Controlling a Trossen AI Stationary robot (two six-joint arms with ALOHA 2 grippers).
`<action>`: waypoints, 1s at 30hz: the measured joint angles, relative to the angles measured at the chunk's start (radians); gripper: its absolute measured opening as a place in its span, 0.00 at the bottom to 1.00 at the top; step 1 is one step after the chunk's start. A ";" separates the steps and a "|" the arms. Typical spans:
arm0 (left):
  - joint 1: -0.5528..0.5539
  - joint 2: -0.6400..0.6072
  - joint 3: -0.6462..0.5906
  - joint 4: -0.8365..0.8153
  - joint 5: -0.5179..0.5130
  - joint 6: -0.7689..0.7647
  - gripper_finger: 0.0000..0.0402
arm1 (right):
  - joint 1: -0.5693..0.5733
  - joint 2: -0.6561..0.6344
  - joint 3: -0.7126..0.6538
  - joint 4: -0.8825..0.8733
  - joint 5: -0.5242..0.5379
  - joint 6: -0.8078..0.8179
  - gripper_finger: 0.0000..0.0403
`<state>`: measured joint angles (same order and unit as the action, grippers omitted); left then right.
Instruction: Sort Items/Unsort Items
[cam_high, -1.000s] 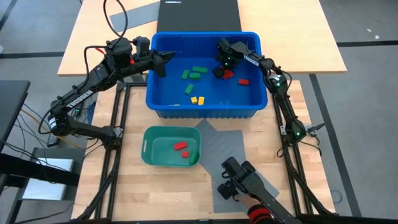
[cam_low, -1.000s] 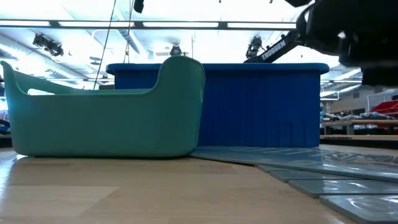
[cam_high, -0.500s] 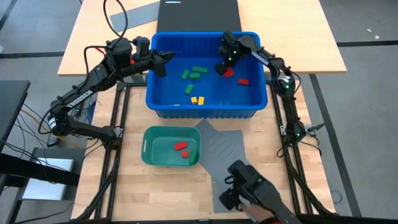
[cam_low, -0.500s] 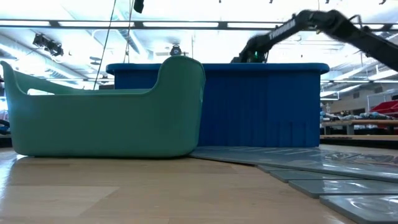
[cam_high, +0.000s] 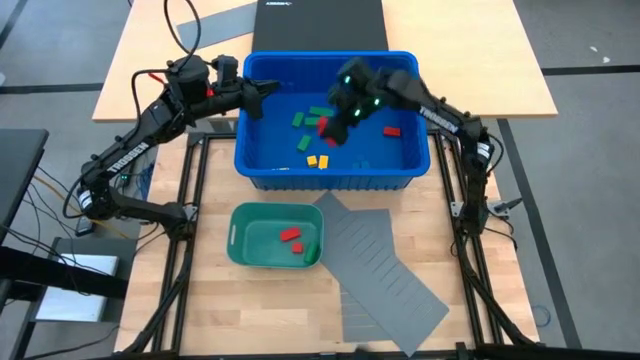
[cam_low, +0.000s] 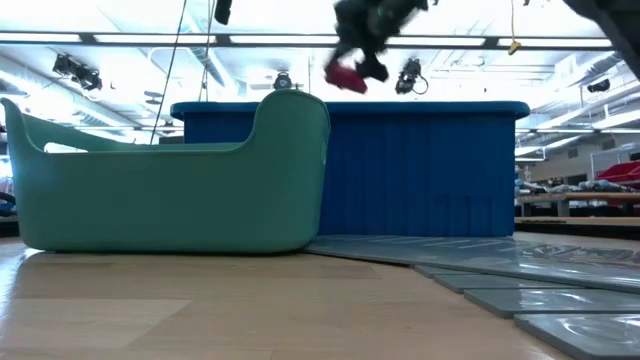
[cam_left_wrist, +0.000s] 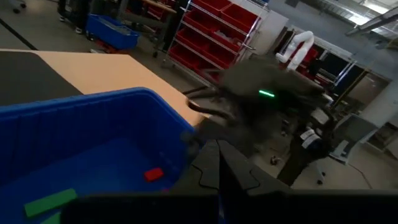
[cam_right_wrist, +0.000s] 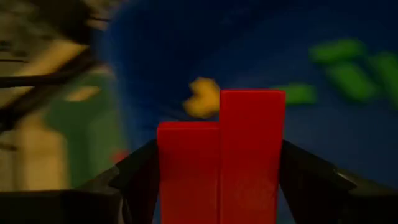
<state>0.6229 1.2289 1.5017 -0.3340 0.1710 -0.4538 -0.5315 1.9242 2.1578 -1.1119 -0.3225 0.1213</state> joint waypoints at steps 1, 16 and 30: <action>0.008 0.000 0.000 0.000 0.006 0.000 0.00 | 0.042 -0.006 0.000 0.022 -0.007 0.026 0.67; 0.073 0.002 0.000 -0.049 0.046 0.189 0.00 | 0.462 0.240 0.000 0.308 -0.009 0.247 0.67; 0.073 -0.002 0.000 -0.115 0.111 0.190 0.00 | 0.457 0.286 0.000 0.395 -0.151 0.334 0.91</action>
<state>0.6956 1.2269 1.5017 -0.4492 0.2823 -0.2642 -0.0748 2.2106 2.1574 -0.7171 -0.4736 0.4549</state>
